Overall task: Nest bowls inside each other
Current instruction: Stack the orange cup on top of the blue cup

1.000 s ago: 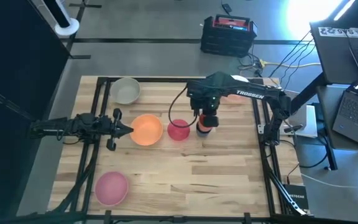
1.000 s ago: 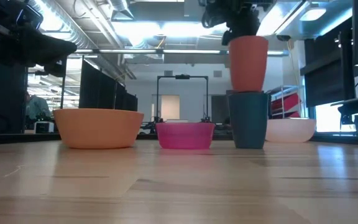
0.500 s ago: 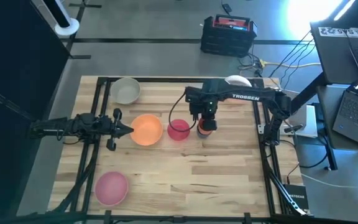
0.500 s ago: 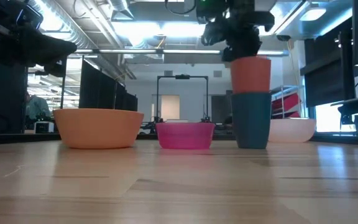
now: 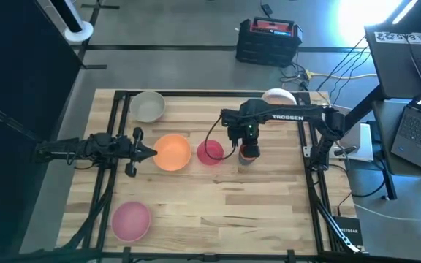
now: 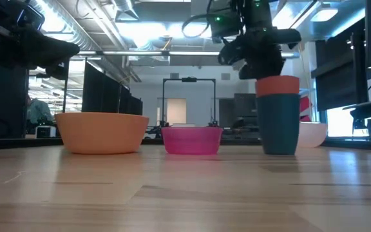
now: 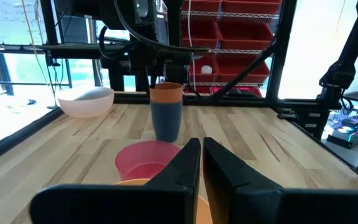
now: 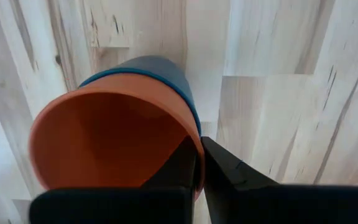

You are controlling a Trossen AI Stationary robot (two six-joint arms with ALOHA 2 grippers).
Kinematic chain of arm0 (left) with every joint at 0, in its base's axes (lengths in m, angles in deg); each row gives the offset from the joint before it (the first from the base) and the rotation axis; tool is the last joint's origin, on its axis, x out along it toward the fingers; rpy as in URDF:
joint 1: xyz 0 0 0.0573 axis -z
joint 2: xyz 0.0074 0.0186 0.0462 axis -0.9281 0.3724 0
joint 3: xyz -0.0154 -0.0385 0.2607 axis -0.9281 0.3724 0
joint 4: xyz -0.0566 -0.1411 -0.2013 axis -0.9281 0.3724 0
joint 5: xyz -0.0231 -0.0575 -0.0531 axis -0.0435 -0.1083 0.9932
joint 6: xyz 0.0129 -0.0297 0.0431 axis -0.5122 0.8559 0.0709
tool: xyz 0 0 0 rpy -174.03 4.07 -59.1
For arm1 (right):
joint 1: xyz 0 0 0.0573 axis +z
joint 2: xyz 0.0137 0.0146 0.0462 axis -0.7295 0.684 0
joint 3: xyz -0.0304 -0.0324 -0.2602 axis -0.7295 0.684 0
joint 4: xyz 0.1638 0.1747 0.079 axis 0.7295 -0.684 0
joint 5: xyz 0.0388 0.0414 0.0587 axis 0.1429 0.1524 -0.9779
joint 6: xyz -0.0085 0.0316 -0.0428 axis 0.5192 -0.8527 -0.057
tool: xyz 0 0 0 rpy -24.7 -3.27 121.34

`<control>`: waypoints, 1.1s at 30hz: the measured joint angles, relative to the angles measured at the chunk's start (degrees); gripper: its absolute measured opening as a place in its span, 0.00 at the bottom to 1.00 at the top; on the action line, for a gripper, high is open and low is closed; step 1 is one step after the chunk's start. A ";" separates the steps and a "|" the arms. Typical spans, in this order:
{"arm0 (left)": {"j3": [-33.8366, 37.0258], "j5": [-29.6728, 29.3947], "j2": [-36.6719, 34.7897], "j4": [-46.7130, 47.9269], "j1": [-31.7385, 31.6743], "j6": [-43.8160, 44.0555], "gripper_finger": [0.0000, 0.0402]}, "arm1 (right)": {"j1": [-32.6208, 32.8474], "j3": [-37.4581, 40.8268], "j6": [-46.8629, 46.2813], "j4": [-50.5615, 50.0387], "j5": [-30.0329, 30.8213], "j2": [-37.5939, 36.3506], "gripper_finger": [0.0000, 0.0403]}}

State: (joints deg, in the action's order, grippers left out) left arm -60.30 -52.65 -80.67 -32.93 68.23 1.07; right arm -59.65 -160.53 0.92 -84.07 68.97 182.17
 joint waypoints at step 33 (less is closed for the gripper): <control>-0.01 0.00 0.01 0.00 0.01 0.00 0.00 | -2.97 12.46 -2.09 0.97 -4.25 -11.31 0.28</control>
State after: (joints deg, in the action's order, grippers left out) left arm -60.31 -52.65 -80.66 -32.93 68.24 1.07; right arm -62.61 -148.07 -1.17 -83.09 64.73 170.86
